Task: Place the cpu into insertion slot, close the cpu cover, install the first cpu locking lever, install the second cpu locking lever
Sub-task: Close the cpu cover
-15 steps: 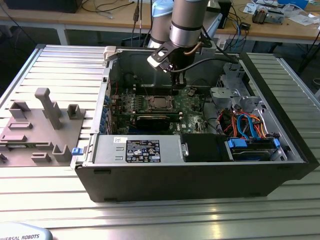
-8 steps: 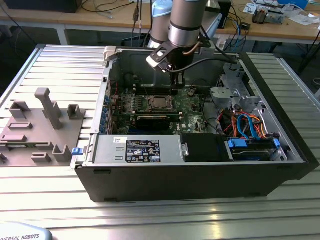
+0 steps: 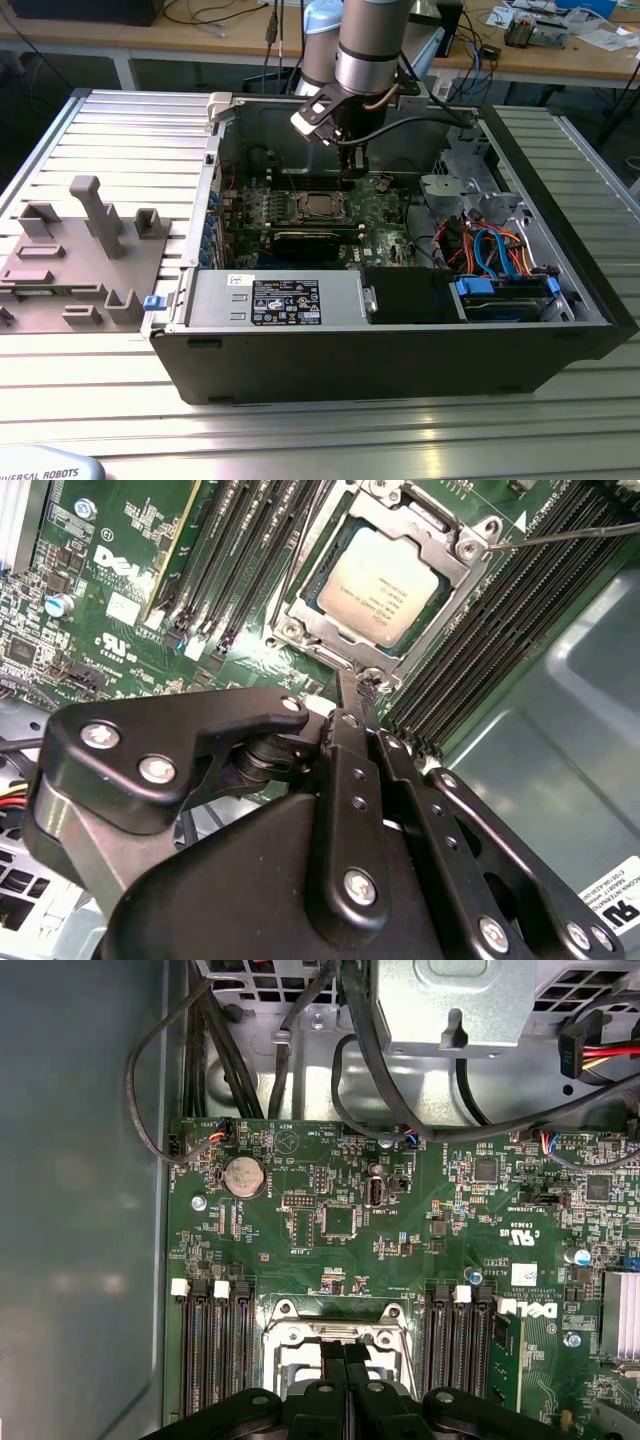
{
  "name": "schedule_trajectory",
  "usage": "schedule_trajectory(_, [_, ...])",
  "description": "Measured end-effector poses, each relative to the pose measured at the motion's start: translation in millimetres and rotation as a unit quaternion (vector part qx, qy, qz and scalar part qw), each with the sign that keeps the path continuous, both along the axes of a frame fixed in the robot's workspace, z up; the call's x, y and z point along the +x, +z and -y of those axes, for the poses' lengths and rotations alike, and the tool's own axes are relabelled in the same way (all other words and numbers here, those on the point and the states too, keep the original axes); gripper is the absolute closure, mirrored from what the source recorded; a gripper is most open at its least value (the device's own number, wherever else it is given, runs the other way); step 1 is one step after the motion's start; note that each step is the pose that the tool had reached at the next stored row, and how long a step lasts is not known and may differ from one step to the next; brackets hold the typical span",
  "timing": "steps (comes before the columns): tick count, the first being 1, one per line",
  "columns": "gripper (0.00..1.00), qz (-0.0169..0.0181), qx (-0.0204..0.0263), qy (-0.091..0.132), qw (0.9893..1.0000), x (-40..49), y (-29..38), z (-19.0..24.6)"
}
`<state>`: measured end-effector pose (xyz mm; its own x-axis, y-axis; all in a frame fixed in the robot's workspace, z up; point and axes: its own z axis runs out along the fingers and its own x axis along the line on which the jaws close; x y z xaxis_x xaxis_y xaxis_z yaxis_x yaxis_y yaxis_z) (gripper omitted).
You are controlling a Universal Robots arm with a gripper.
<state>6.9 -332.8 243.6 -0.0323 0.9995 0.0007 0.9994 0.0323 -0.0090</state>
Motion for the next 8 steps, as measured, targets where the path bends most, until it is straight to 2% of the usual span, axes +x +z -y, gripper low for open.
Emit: schedule_trajectory(8, [0.89, 0.0, 0.0, 0.0, 1.0, -3.0, -0.4, 0.0])
